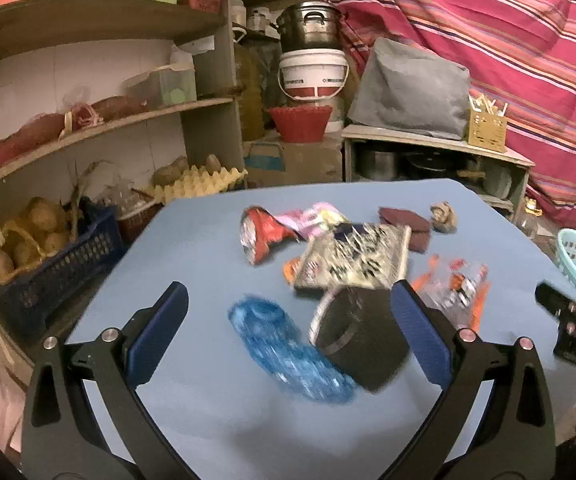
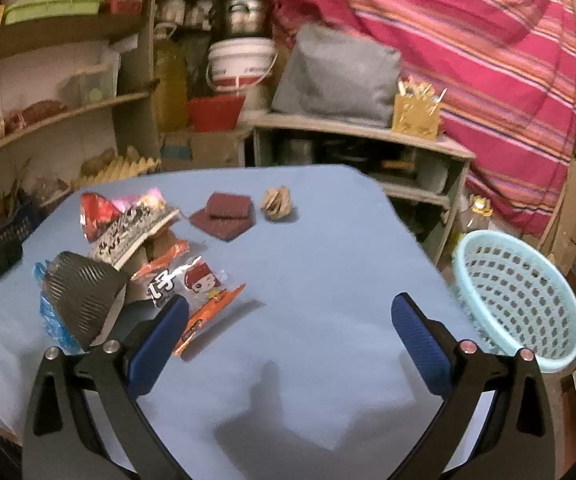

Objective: Collect trash
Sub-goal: 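Grasp the blue plastic bag with the left tool while the right grasps an orange wrapper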

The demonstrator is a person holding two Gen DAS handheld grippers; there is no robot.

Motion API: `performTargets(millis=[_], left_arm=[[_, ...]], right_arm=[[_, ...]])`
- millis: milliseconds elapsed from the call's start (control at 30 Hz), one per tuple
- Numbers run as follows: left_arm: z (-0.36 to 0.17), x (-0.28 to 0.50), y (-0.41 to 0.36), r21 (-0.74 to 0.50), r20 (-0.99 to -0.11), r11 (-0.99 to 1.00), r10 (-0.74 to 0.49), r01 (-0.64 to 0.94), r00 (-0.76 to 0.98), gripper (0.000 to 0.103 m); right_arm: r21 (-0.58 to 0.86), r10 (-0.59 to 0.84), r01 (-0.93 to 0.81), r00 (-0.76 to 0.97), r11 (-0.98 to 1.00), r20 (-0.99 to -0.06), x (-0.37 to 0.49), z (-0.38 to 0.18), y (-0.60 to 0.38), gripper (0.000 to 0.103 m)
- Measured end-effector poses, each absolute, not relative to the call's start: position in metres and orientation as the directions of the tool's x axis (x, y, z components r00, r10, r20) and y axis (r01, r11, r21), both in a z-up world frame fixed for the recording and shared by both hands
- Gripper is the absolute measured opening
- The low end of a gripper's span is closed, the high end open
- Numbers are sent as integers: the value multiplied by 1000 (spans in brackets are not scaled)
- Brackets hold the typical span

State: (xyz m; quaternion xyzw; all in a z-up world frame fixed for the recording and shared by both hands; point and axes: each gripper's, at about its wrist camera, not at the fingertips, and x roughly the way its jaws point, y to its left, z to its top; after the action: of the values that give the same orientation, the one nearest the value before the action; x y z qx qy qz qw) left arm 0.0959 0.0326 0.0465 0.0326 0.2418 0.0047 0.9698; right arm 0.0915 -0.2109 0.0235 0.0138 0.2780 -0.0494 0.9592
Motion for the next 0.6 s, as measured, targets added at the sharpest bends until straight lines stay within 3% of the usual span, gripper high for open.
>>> performTargets(millis=[467, 600], left_arm=[[16, 151, 90, 88, -578, 995, 87, -44, 811, 98], [4, 157, 98, 51, -625, 998, 50, -24, 779, 98]], right_arm=[[-34, -34, 15, 759, 999, -650, 140, -11, -162, 99], [-63, -49, 11, 753, 998, -656, 151, -15, -154, 99]])
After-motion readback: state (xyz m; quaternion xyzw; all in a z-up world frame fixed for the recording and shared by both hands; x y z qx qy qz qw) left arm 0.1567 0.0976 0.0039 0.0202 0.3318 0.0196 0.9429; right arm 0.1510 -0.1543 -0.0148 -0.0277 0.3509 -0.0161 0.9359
